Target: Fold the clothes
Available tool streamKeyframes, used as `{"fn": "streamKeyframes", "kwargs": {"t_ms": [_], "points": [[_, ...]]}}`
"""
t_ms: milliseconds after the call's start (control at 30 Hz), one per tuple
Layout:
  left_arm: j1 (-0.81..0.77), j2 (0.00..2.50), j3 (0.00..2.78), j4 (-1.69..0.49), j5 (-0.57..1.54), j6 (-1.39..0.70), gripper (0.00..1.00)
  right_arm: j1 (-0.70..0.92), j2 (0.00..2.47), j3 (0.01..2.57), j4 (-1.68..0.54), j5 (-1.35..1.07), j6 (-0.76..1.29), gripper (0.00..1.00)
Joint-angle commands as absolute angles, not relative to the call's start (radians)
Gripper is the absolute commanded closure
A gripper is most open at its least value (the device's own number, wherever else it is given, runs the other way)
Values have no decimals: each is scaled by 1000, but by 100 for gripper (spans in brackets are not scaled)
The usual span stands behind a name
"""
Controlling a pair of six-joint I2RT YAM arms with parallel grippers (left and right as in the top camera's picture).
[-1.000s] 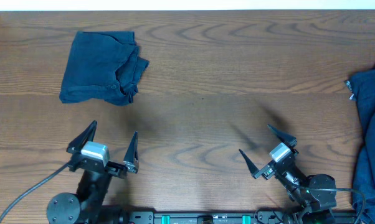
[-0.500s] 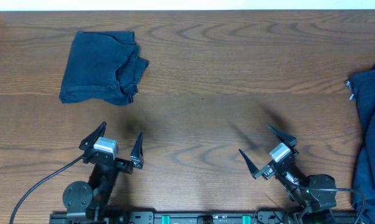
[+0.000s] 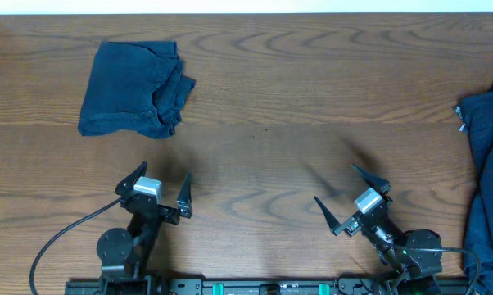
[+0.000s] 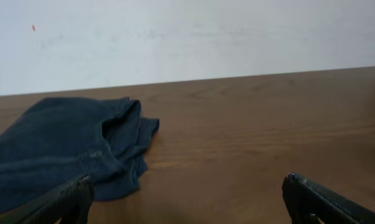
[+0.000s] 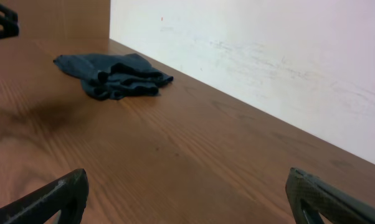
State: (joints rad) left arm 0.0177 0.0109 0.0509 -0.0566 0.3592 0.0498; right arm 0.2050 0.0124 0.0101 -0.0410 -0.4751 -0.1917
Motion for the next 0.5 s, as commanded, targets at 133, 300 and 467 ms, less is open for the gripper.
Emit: {"fn": "streamKeyframes", "kwargs": {"t_ms": [133, 300, 467], "points": [[15, 2, 4, -39, 354, 52, 2, 204, 9, 6, -42, -479, -180, 1], [15, 2, 4, -39, 354, 52, 2, 204, 9, 6, -42, -479, -180, 1], [15, 4, 4, -39, 354, 52, 2, 204, 9, 6, -42, -479, -180, 1]]}}
